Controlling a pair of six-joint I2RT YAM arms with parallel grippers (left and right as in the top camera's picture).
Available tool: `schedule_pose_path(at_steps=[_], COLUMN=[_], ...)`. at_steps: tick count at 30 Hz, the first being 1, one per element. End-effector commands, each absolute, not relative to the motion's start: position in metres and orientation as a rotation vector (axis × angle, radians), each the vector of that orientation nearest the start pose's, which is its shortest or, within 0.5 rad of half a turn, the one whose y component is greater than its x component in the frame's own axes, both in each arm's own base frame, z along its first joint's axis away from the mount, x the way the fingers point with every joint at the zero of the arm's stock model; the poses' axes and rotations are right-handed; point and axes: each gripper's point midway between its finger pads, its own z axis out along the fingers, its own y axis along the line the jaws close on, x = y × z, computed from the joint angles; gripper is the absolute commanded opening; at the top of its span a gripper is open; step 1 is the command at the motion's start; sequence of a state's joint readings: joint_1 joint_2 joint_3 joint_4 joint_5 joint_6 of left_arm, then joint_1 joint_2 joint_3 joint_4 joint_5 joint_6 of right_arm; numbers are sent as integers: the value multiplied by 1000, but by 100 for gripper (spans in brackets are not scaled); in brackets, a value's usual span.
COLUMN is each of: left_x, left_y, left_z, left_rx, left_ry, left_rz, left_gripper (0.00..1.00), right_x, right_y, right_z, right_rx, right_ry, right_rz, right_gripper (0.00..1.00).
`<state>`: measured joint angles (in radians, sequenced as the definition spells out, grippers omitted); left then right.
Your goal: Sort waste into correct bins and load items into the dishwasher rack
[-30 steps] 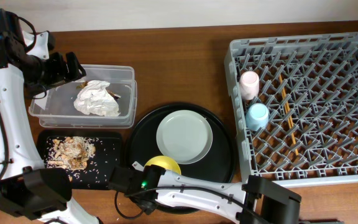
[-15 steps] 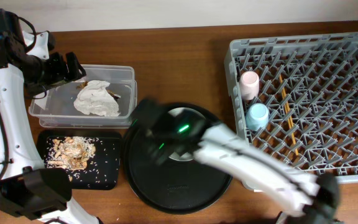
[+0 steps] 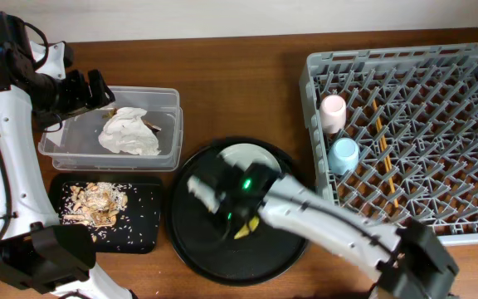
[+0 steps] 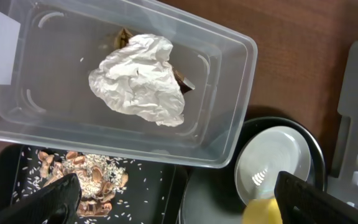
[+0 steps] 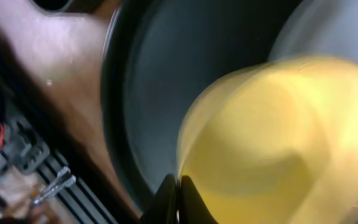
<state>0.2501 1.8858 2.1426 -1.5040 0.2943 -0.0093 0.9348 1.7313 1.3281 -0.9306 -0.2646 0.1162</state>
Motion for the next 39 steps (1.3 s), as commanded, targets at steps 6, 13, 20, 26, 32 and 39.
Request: schedule_pose_path(at_steps=[6, 13, 20, 26, 32, 39], left_x=[399, 399, 399, 399, 399, 399], left_y=[52, 52, 52, 52, 52, 52], left_z=[260, 260, 260, 260, 260, 260], left_rx=[-301, -301, -301, -301, -301, -301], left_ry=[2747, 2746, 2747, 2746, 2746, 2746], left_rz=[-348, -348, -348, -348, -348, -348], left_gripper=[99, 99, 99, 100, 99, 99], right_x=[150, 148, 147, 132, 202, 392], right_y=[326, 325, 326, 366, 354, 155], right_z=[47, 35, 35, 87, 256, 313], right_rx=[-1369, -1383, -1386, -1413, -1210, -538], right_ry=[2673, 2698, 2700, 2642, 2409, 2308], right_rz=[272, 260, 268, 608, 800, 847], right_gripper=[4, 38, 13, 4, 4, 4])
